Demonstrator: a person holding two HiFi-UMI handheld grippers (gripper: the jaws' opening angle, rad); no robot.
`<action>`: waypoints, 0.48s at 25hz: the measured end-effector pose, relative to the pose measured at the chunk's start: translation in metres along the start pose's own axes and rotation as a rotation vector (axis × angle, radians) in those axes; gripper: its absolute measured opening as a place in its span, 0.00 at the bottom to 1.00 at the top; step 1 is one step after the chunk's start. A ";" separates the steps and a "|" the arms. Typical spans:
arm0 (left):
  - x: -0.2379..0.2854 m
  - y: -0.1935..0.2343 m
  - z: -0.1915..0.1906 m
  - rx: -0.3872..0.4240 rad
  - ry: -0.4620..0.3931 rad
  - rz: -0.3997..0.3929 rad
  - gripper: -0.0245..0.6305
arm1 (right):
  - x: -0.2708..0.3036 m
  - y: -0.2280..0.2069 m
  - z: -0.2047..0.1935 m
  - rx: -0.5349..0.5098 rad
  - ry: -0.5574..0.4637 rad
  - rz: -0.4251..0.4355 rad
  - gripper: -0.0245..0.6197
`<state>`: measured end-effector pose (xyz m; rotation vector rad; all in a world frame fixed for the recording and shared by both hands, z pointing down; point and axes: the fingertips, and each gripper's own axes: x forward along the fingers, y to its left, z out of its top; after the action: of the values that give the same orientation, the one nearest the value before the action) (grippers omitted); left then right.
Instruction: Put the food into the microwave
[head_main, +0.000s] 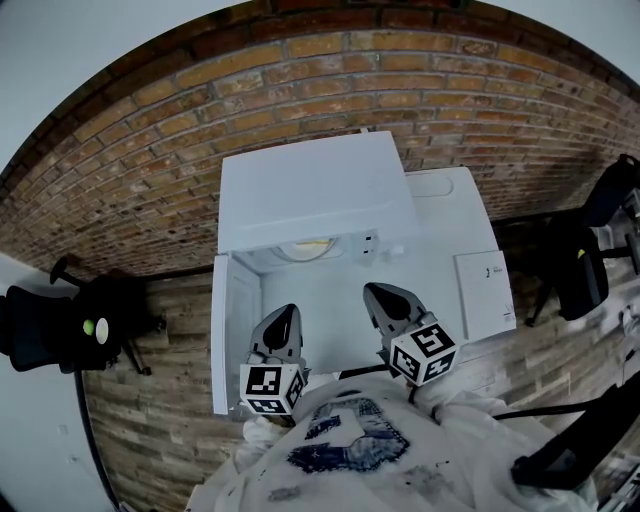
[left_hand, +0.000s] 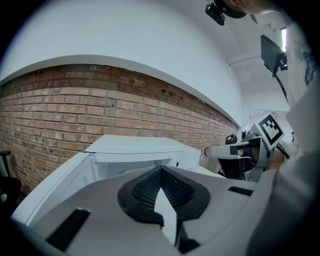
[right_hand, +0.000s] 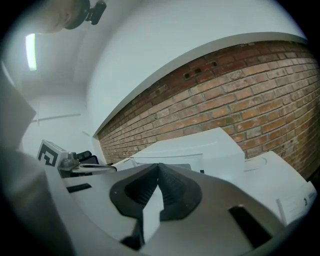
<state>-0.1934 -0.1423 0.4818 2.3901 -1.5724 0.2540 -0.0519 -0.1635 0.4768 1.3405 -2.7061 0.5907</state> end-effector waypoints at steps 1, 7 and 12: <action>0.001 -0.001 0.000 -0.002 -0.002 -0.001 0.05 | 0.000 0.000 0.000 -0.002 0.000 -0.001 0.06; 0.002 0.000 0.001 -0.008 -0.005 -0.001 0.05 | 0.000 0.001 0.001 -0.030 0.006 -0.001 0.06; 0.003 0.000 0.002 -0.010 -0.005 -0.005 0.05 | 0.003 0.004 0.001 -0.034 0.009 0.006 0.06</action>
<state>-0.1924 -0.1455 0.4813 2.3889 -1.5659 0.2381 -0.0573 -0.1641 0.4755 1.3187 -2.7019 0.5465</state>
